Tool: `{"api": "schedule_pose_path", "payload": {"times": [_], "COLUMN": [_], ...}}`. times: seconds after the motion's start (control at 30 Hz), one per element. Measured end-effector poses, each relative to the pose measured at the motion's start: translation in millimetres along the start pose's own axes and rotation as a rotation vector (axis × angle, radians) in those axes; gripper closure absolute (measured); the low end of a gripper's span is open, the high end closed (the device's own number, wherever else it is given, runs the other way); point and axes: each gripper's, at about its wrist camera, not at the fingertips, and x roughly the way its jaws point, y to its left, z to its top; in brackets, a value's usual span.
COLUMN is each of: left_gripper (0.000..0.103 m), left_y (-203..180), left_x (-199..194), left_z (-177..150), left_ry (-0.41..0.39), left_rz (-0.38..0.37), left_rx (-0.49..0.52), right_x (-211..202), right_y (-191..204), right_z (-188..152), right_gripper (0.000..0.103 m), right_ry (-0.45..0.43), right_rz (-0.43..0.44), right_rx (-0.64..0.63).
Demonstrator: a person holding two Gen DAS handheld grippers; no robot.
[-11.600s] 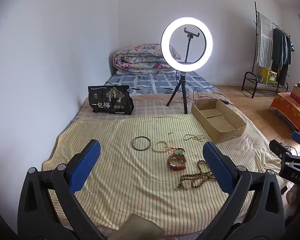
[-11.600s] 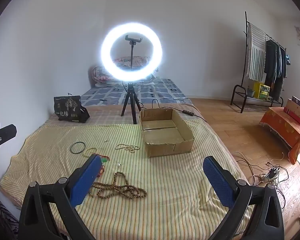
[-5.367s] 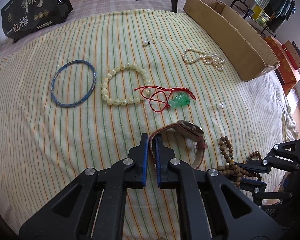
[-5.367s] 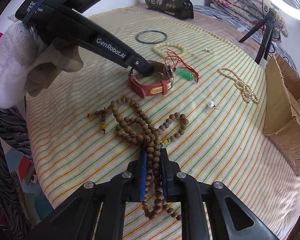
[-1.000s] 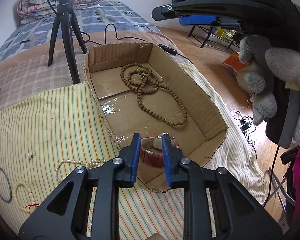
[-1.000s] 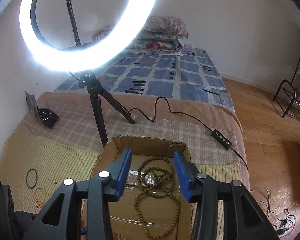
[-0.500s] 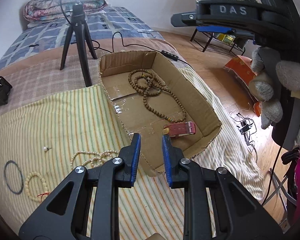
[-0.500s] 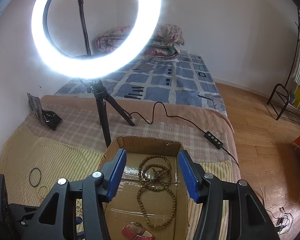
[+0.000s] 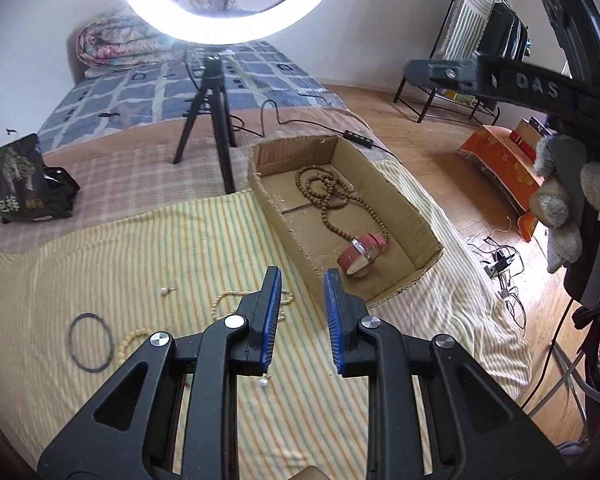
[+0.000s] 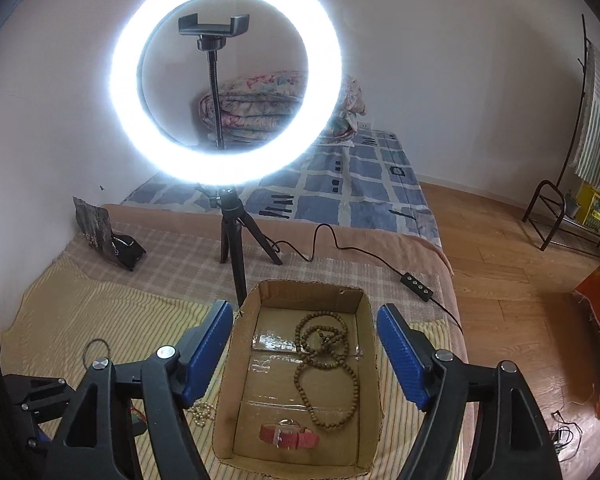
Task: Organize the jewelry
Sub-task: 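Withdraw both grippers from the box and move the left gripper toward the blue bangle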
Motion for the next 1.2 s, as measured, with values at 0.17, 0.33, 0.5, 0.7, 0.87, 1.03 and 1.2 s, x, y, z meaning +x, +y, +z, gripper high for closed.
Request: {"api": "schedule_pose_path", "payload": {"times": [0.17, 0.33, 0.5, 0.7, 0.87, 1.03, 1.2], "left_gripper": [0.058, 0.035, 0.035, 0.035, 0.035, 0.035, 0.035], "left_y": [24, 53, 77, 102, 127, 144, 154], "left_x": [-25, -47, -60, -71, -80, -80, -74], "left_z": [-2, -8, -15, -27, -36, -43, -50], "left_ry": [-0.034, -0.077, -0.086, -0.089, -0.094, -0.081, -0.057], "left_rz": [0.061, 0.102, 0.133, 0.152, 0.156, 0.17, 0.176], "left_rx": [-0.025, -0.069, -0.088, -0.112, -0.148, -0.163, -0.168], "right_x": [-21, -40, -49, -59, -64, -61, -51], "right_y": [12, 22, 30, 44, 60, 79, 96], "right_z": [-4, -12, -23, -43, -65, -86, -104], "right_gripper": [0.012, 0.0, 0.0, 0.0, 0.0, 0.0, 0.0], "right_ry": [-0.02, -0.045, -0.044, -0.054, -0.059, -0.055, -0.035], "right_rz": [-0.013, -0.037, -0.021, 0.005, 0.048, 0.085, 0.136], "right_rx": [-0.007, 0.004, 0.017, 0.021, 0.025, 0.011, -0.001]}}
